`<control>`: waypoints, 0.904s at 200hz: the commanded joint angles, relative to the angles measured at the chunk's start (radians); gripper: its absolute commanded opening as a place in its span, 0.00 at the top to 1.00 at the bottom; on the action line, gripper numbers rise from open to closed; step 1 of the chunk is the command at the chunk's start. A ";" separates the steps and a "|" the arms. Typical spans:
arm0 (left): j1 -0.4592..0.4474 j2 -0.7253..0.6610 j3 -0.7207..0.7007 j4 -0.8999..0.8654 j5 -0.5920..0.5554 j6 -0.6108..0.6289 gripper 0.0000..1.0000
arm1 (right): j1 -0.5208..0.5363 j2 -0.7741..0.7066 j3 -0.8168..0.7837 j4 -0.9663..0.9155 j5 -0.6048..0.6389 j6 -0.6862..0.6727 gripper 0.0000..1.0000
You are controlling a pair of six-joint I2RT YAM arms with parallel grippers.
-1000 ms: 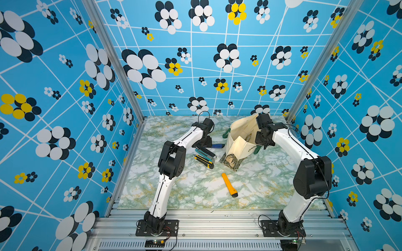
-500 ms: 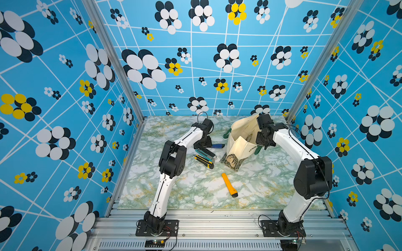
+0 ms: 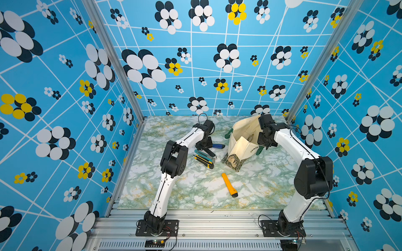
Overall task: Place the art knife into the pouch
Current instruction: Pick up the utility knife at the center of the board.
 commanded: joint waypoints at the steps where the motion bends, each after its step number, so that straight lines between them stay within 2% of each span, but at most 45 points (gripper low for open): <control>1: -0.038 0.041 0.014 -0.050 -0.016 0.028 0.45 | -0.018 -0.016 -0.006 -0.038 0.038 -0.019 1.00; 47: -0.043 0.063 0.015 -0.059 -0.019 0.018 0.56 | -0.020 -0.007 -0.002 -0.037 0.030 -0.032 1.00; 54: -0.043 0.066 0.014 -0.056 -0.018 0.018 0.62 | -0.019 -0.008 -0.002 -0.038 0.031 -0.034 1.00; 79: -0.041 0.072 0.015 -0.028 0.007 0.013 0.69 | -0.023 -0.014 -0.009 -0.040 0.036 -0.038 1.00; 130: -0.034 0.029 0.046 0.003 0.014 0.028 0.74 | -0.030 -0.026 -0.010 -0.038 0.038 -0.044 1.00; 181: -0.002 -0.145 0.060 0.058 0.036 0.041 0.76 | -0.030 -0.017 0.023 -0.021 0.001 -0.046 1.00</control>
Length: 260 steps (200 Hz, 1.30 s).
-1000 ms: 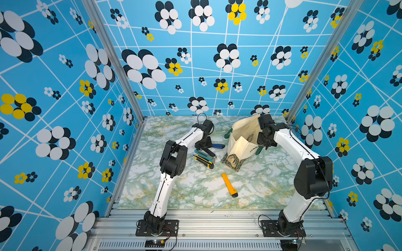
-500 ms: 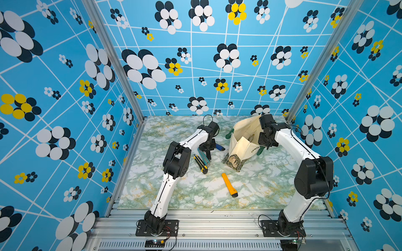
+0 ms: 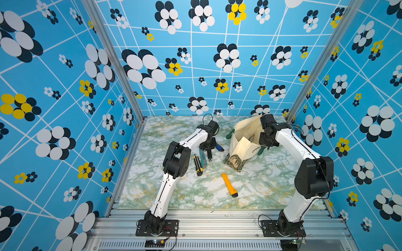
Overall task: Place the art knife into the pouch
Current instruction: Pick up the utility knife at the center of the board, then place the utility knife in the pouch.
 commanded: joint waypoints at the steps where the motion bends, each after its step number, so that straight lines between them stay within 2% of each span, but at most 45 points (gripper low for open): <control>1: 0.028 -0.149 0.034 0.042 0.020 0.022 0.76 | -0.013 -0.017 0.023 -0.018 0.003 -0.013 1.00; 46: 0.006 -0.248 0.153 0.103 0.075 0.097 0.75 | 0.016 -0.039 0.029 0.045 -0.059 -0.030 1.00; 75: -0.035 -0.291 0.174 0.238 0.116 0.126 0.74 | 0.080 -0.030 0.043 0.075 -0.087 -0.081 1.00; 101: -0.081 -0.265 0.223 0.289 0.143 0.151 0.74 | 0.123 -0.023 0.055 0.096 -0.122 -0.096 1.00; 138: -0.129 -0.202 0.285 0.271 0.158 0.192 0.74 | 0.139 -0.044 0.048 0.117 -0.152 -0.123 1.00; 178: -0.154 -0.172 0.293 0.236 0.119 0.243 0.72 | 0.138 -0.056 0.043 0.102 -0.120 -0.140 1.00; 188: -0.159 -0.168 0.293 0.218 0.106 0.263 0.67 | 0.138 -0.055 0.043 0.098 -0.112 -0.141 1.00; 195: -0.164 -0.169 0.292 0.210 0.094 0.274 0.59 | 0.138 -0.054 0.043 0.097 -0.106 -0.142 1.00; 210: -0.166 -0.176 0.290 0.210 0.100 0.289 0.27 | 0.139 -0.049 0.047 0.094 -0.096 -0.141 1.00; 222: -0.165 -0.186 0.289 0.218 0.104 0.301 0.11 | 0.138 -0.042 0.051 0.093 -0.094 -0.142 1.00; 232: -0.165 -0.202 0.286 0.227 0.105 0.312 0.06 | 0.139 -0.035 0.056 0.093 -0.094 -0.140 1.00; 260: -0.160 -0.294 0.215 0.300 0.068 0.330 0.03 | 0.138 -0.018 0.060 0.090 -0.079 -0.131 1.00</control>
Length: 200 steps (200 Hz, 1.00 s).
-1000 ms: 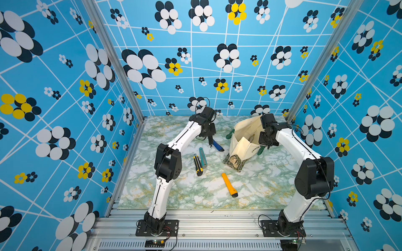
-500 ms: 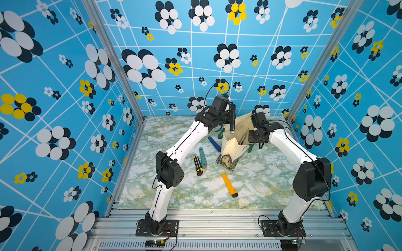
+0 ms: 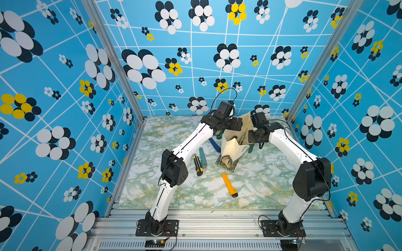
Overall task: Place the art knife into the pouch
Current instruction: Place the utility knife in the pouch.
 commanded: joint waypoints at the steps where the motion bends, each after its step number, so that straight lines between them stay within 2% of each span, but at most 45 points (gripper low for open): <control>1: -0.001 -0.124 -0.046 0.070 -0.045 0.041 0.03 | 0.004 -0.003 0.026 -0.001 0.035 -0.004 1.00; 28: 0.036 -0.241 -0.209 0.124 -0.139 0.036 0.02 | 0.000 0.012 0.026 -0.003 0.069 0.009 1.00; 53: 0.089 -0.314 -0.366 0.068 -0.189 0.000 0.02 | -0.020 0.025 0.072 -0.014 0.079 0.013 1.00; 80: 0.142 -0.364 -0.596 0.037 -0.163 -0.048 0.02 | -0.053 0.023 0.079 -0.023 0.081 0.002 1.00; 100: 0.155 -0.361 -0.705 0.010 -0.146 -0.096 0.02 | -0.070 0.021 0.080 -0.030 0.081 -0.003 1.00; 138: 0.156 -0.293 -0.818 0.024 -0.101 -0.191 0.04 | -0.080 0.032 0.082 -0.031 0.078 -0.003 1.00; 200: 0.157 -0.156 -0.796 0.012 -0.040 -0.228 0.09 | -0.092 0.044 0.089 -0.046 0.083 -0.007 1.00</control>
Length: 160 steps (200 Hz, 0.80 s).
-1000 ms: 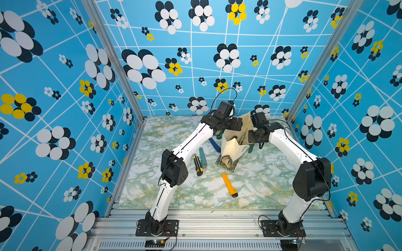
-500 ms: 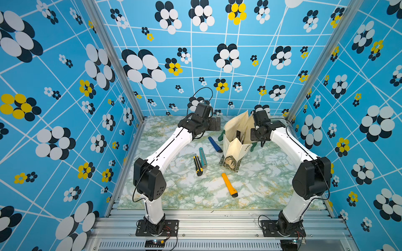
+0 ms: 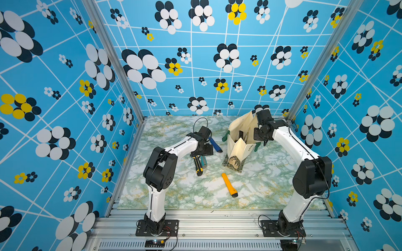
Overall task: Place the art knife into the pouch
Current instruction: Place the utility knife in the pouch, then pick up the utility knife at the center of the board.
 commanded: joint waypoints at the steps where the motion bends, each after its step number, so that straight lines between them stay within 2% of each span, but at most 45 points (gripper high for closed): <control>1: 0.000 0.049 0.024 -0.012 0.041 -0.033 0.09 | -0.017 0.013 0.034 -0.007 0.042 -0.006 1.00; 51: -0.001 0.100 0.039 -0.009 0.068 -0.058 0.12 | -0.020 0.009 0.022 -0.015 0.046 -0.009 1.00; 84: -0.008 0.133 0.068 -0.067 0.038 -0.050 0.17 | -0.022 0.008 0.015 -0.016 0.047 -0.007 1.00; 160: -0.055 0.189 0.144 -0.256 -0.122 -0.001 0.42 | -0.024 0.022 0.024 -0.012 0.043 0.002 1.00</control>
